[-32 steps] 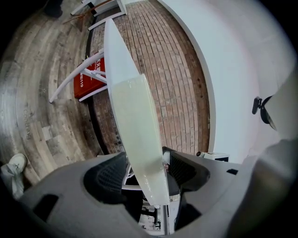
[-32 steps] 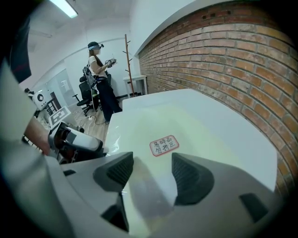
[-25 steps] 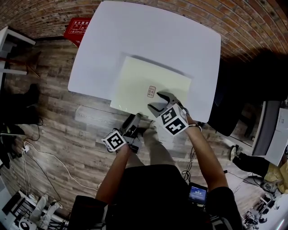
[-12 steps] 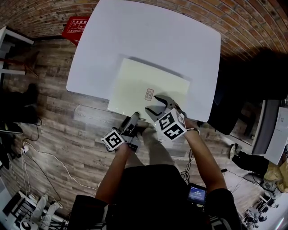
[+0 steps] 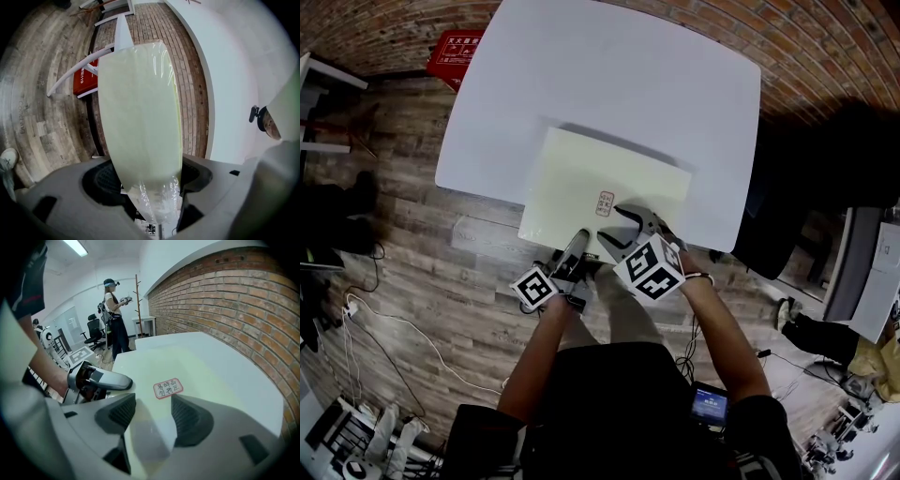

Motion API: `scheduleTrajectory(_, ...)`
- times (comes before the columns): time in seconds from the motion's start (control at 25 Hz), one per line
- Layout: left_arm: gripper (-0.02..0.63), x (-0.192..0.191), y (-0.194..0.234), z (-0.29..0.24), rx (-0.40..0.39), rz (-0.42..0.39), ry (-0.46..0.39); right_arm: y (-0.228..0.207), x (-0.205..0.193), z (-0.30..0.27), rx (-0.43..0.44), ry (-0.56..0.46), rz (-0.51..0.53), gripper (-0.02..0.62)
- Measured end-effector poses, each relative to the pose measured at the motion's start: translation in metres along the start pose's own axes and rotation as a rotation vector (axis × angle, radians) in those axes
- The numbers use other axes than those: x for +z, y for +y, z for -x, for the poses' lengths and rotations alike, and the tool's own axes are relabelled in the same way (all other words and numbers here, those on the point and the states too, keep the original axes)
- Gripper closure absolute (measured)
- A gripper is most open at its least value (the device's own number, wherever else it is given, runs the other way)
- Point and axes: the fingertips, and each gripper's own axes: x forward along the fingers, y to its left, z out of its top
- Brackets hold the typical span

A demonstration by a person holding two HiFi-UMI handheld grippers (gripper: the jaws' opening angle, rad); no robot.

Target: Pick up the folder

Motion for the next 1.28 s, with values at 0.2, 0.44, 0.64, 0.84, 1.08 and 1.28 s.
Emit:
scheduleTrajectory(0.2, 0.304, 0.001, 0.0, 0.0, -0.02, 0.002, -0.015, 0.007, -0.001, -0.002, 0.022, 0.007, 0.017, 0.345)
scheduleTrajectory(0.44, 0.304, 0.001, 0.0, -0.002, -0.023, 0.022, -0.027, 0.015, -0.002, -0.001, 0.039, 0.013, 0.033, 0.345)
scheduleTrajectory(0.64, 0.304, 0.002, 0.001, -0.001, -0.027, 0.012, -0.03, 0.019, -0.003, -0.001, 0.044, 0.011, 0.034, 0.345)
scheduleTrajectory(0.84, 0.304, 0.003, 0.0, -0.002, -0.04, 0.022, -0.051, 0.019, -0.004, 0.0, 0.044, 0.012, 0.038, 0.345)
scheduleTrajectory(1.08, 0.304, 0.003, 0.001, -0.002, -0.033, 0.032, -0.061, 0.019, -0.004, 0.0, 0.045, 0.007, 0.035, 0.345)
scheduleTrajectory(1.28, 0.305, 0.004, 0.002, -0.002, -0.008, 0.041, -0.059, 0.017, -0.003, -0.001, 0.041, 0.003, 0.025, 0.345)
